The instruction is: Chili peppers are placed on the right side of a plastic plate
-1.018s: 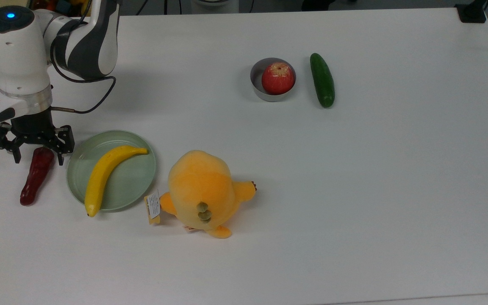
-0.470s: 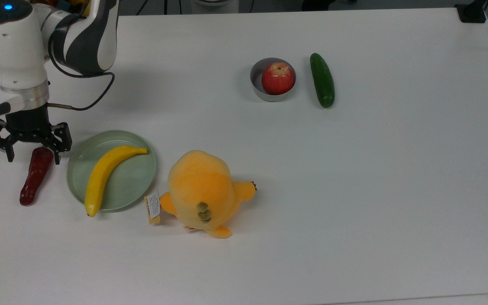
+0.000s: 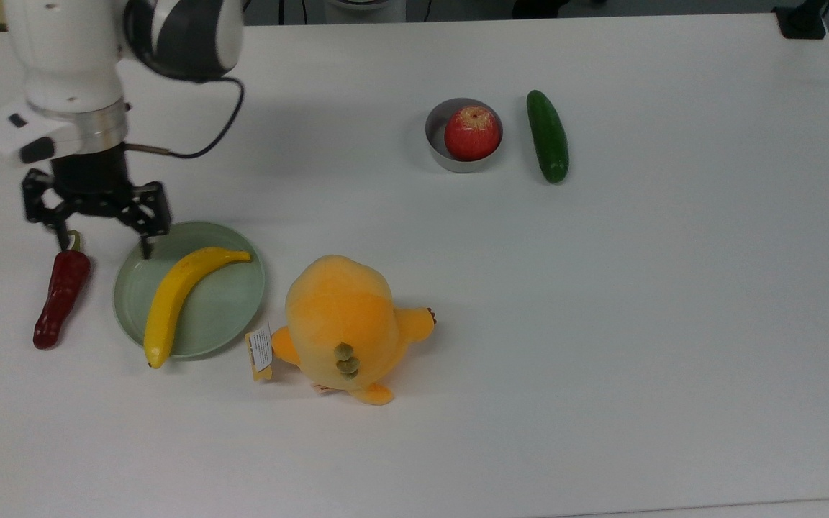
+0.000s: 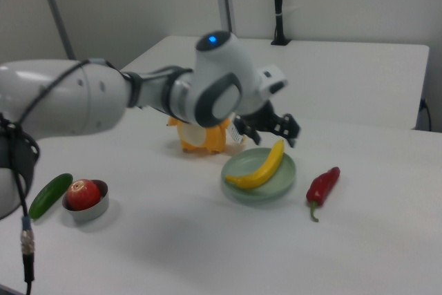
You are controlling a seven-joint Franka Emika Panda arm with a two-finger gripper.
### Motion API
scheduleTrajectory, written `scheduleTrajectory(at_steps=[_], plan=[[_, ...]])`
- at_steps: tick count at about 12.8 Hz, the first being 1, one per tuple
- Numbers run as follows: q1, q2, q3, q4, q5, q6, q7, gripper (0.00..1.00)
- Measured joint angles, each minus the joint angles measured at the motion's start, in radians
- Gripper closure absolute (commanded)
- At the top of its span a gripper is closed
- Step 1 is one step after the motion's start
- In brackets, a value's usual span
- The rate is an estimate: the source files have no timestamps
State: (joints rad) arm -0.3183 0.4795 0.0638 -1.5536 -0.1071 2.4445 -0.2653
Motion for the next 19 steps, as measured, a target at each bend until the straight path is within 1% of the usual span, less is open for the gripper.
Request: scheduleTrajectory(at_steps=[2,4,7,8,9,10,11,13,14,15,18,19], plan=[[0.056,-0.066,0.001,-0.005,0.0,-0.138,0.077,0.0],[0.132,-0.168,0.003,-0.009,0.0,-0.342,0.171,0.0],[0.217,-0.259,0.004,-0.015,0.0,-0.509,0.27,0.0],[0.263,-0.297,0.005,-0.024,0.0,-0.572,0.332,0.0],[0.291,-0.319,0.005,-0.03,0.0,-0.61,0.36,0.0],[0.335,-0.347,0.006,-0.041,0.0,-0.671,0.39,0.0],[0.357,-0.367,0.006,-0.058,0.003,-0.697,0.4,0.0],[0.378,-0.406,0.003,-0.101,0.012,-0.711,0.401,0.0],[0.389,-0.437,-0.005,-0.138,0.016,-0.711,0.393,0.0],[0.401,-0.459,-0.02,-0.16,0.021,-0.711,0.382,0.0],[0.44,-0.539,-0.106,-0.211,0.065,-0.727,0.326,0.0],[0.44,-0.56,-0.119,-0.217,0.069,-0.751,0.317,0.0]])
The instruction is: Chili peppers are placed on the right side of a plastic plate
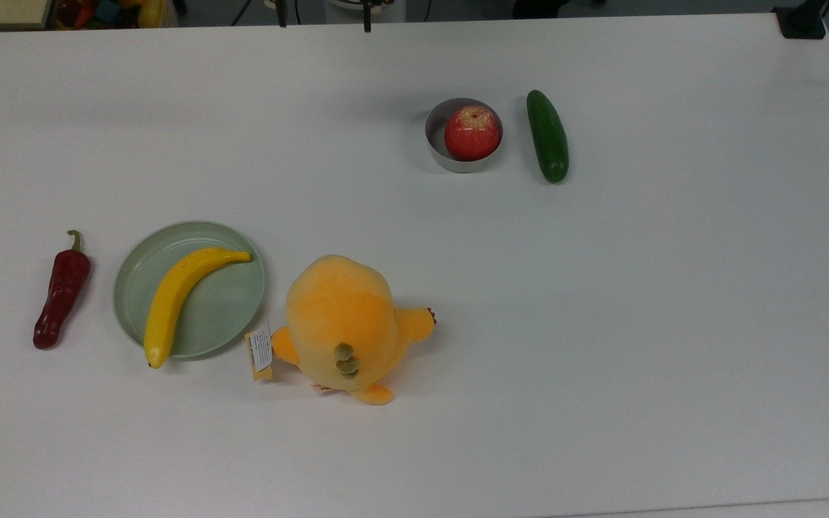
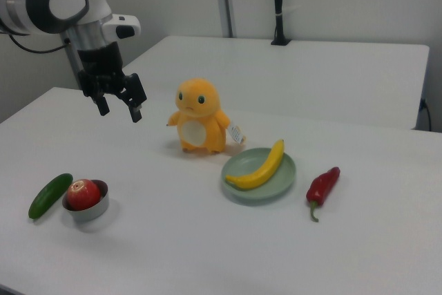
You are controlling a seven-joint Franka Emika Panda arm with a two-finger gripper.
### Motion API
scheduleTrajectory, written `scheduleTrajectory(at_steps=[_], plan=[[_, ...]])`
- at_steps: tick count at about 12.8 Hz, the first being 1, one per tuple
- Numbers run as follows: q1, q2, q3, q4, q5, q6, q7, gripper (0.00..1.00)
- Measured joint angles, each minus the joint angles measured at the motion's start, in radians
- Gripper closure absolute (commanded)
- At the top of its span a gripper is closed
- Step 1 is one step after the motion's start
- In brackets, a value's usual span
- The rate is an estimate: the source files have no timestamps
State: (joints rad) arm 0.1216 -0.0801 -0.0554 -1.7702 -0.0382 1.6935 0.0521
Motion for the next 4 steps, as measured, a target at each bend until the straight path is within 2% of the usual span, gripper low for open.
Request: scheduleTrajectory(at_steps=[4], plan=[[0.0,-0.007,-0.006,-0.002,0.0,-0.012,-0.001,0.0]])
